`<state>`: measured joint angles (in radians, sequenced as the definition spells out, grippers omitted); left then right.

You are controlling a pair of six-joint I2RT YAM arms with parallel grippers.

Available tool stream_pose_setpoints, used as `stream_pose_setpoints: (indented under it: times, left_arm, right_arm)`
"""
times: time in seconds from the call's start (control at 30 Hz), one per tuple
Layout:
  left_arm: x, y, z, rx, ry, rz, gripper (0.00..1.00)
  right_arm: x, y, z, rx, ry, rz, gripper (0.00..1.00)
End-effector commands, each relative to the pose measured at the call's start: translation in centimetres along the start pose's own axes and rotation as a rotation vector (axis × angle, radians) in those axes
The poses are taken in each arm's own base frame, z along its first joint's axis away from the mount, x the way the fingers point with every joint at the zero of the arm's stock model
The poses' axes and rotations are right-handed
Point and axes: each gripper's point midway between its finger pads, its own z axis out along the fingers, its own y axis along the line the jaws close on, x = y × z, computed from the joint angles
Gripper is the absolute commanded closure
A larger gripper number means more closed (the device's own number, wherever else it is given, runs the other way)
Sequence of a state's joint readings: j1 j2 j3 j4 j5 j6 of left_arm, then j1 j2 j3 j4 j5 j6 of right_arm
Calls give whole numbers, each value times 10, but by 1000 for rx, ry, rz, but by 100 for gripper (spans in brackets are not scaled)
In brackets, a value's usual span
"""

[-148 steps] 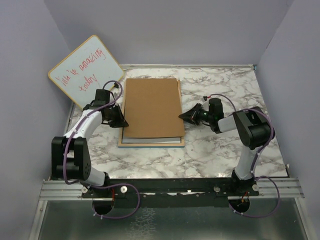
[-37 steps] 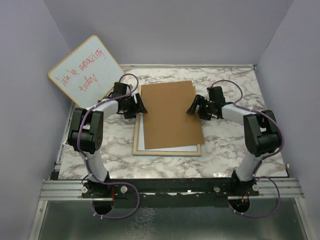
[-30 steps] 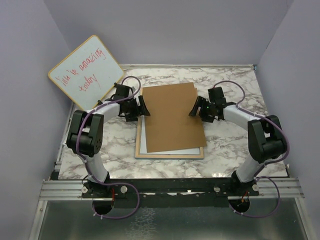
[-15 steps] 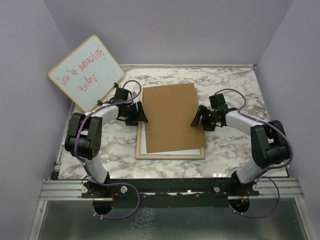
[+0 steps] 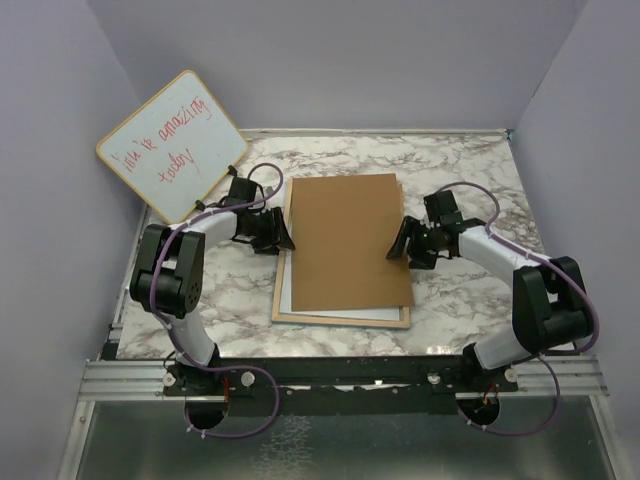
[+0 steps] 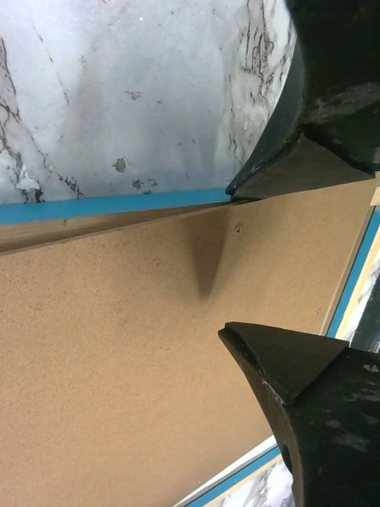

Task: Put the photo into the frame

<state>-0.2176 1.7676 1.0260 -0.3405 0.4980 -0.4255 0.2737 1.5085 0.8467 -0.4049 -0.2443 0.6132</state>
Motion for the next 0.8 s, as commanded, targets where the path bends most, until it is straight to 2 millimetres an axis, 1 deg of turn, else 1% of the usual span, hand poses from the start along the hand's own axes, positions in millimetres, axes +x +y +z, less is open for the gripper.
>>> stream_pose_setpoints:
  times: [0.0, 0.07, 0.1, 0.17, 0.23, 0.3, 0.37, 0.43, 0.5, 0.63, 0.7, 0.77]
  left_arm:
    - [15, -12, 2, 62, 59, -12, 47]
    - [16, -11, 3, 59, 61, -17, 45]
    - [16, -11, 3, 58, 62, -19, 45]
    - [16, -11, 3, 59, 61, -18, 44]
    - [16, -11, 3, 59, 61, -19, 44]
    - [15, -11, 3, 60, 59, -19, 44]
    - [15, -12, 3, 61, 60, -20, 44]
    - [15, -12, 3, 63, 62, -21, 44]
    - [16, -12, 3, 65, 64, -22, 43]
    - [16, -12, 3, 68, 66, -22, 43]
    - [16, -12, 3, 67, 64, -21, 43]
    - [15, -12, 2, 61, 59, -20, 42]
  right_arm:
    - [4, 18, -12, -53, 39, 8, 33]
    - [7, 18, -13, -52, 52, 16, 33]
    - [8, 19, -14, -57, 57, 20, 35]
    - [10, 21, -16, -65, 64, 26, 41]
    - [11, 22, -19, -69, 72, 29, 51]
    - [13, 20, -22, -52, 86, 33, 55]
    - [13, 18, -25, -31, 92, 33, 56]
    - [14, 17, -28, -19, 99, 31, 53]
    - [15, 17, -30, -17, 105, 30, 52]
    - [21, 29, -29, -106, 130, 23, 55]
    - [24, 32, -27, -132, 139, 22, 57]
    - [19, 32, -27, -133, 113, 13, 57]
